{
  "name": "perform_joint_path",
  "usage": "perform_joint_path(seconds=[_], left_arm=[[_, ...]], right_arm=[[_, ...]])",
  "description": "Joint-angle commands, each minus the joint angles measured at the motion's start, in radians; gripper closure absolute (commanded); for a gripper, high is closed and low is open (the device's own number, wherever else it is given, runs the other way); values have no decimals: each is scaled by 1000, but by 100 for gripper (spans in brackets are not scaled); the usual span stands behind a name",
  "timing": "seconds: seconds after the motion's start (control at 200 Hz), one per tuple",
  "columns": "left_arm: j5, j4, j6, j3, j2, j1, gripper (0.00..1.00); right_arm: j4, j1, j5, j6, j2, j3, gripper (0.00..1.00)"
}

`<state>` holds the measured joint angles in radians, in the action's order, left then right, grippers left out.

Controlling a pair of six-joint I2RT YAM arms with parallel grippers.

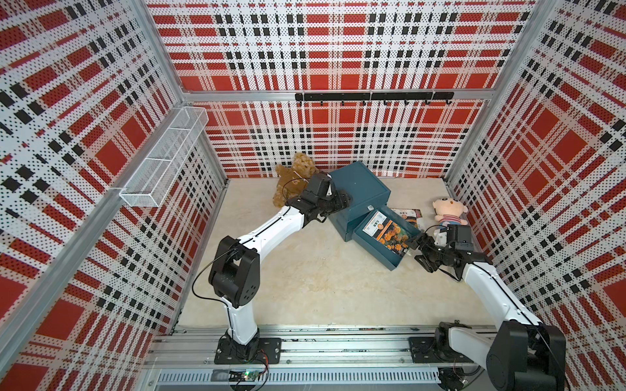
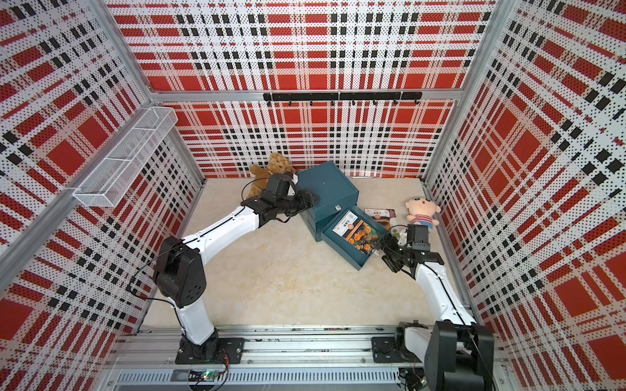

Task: Take the seed bags out of the drawer
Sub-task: Adjust the drawer in the storage box.

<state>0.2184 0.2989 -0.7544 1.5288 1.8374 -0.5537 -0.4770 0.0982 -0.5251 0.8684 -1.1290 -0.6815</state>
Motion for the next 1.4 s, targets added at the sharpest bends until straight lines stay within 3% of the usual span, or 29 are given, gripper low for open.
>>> perform_joint_path(seconds=[0.0,0.205,0.406,0.606,1.393], left_arm=[[12,161,35,-34,72,-35,26],[9,161,32,-34,75,-39,26],[9,160,29,-37,78,-43,26],[6,160,27,-35,77,-45,26],[5,161,27,-46,77,-52,26]], right_arm=[[-34,-16,-34,0,35,8,17],[-39,-90,-27,18,33,7,16],[27,-145,-31,67,19,29,23],[34,-149,-22,62,0,3,28],[152,-169,-60,172,-37,-67,29]])
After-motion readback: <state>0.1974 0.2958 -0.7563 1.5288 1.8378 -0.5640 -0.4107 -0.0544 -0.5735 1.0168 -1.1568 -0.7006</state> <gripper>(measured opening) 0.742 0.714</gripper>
